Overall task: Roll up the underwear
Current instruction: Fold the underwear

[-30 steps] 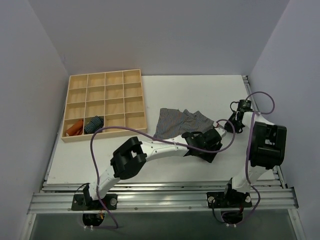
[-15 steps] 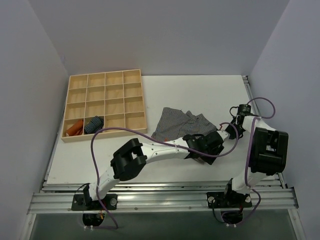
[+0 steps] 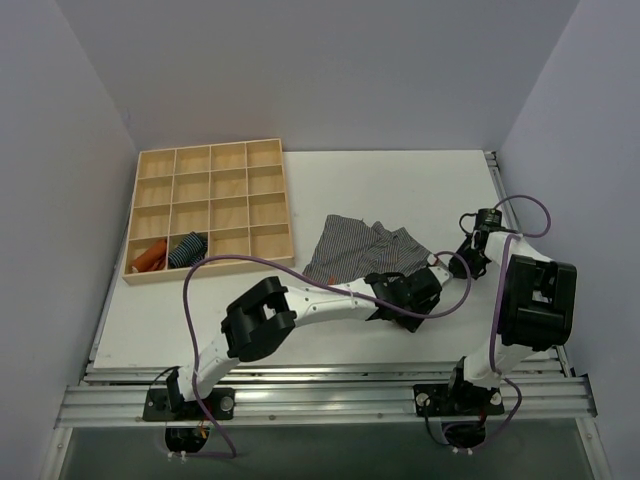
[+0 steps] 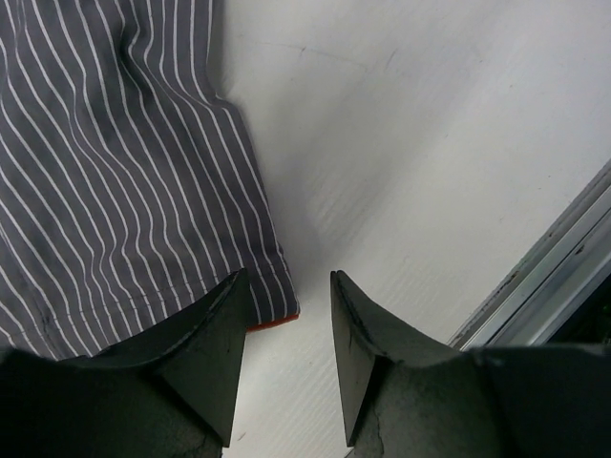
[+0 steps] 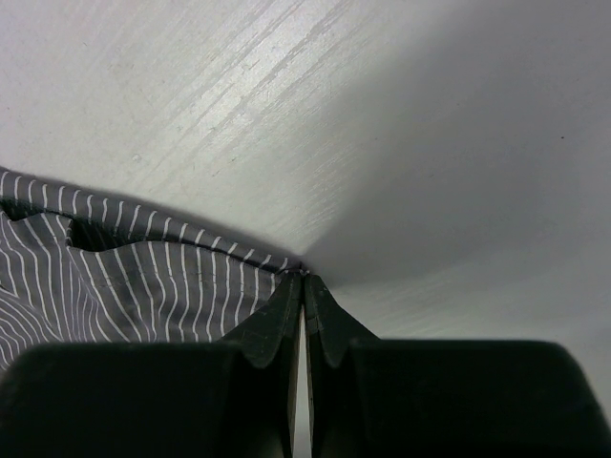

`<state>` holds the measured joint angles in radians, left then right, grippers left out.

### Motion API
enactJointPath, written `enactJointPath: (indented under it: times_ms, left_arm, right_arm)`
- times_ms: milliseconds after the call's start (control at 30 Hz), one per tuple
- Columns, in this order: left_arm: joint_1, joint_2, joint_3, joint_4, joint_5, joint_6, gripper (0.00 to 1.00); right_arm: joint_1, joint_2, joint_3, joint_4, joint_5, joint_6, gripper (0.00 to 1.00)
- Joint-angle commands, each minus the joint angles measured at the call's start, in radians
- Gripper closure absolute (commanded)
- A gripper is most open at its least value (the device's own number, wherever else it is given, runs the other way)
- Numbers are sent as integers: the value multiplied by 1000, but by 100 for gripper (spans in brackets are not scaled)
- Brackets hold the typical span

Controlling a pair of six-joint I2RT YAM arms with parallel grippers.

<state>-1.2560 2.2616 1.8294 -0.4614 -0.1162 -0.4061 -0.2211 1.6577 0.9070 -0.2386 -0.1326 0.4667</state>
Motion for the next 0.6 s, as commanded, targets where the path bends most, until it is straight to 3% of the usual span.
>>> enactJointPath:
  times_ms: [0,400,467,500,567]
  left_arm:
    - [-5,10,-13,12,3,-8,53]
    - [-13,44,-62,20,38,-46,56]
    - [-14,41,-77,24,43,-54,62]
    - [-17,39,-82,27,49,-57,72]
    - [-19,30,-88,26,50,-68,81]
  right_arm:
    - [-1,-3,0,-65,33,-8,100]
    - [-3,-4,18,-73,45,-3,100]
    - [-3,-4,23,-77,47,-3,100]
    - [-3,-4,27,-79,48,0,100]
    - [-4,-1,35,-83,53,4,100]
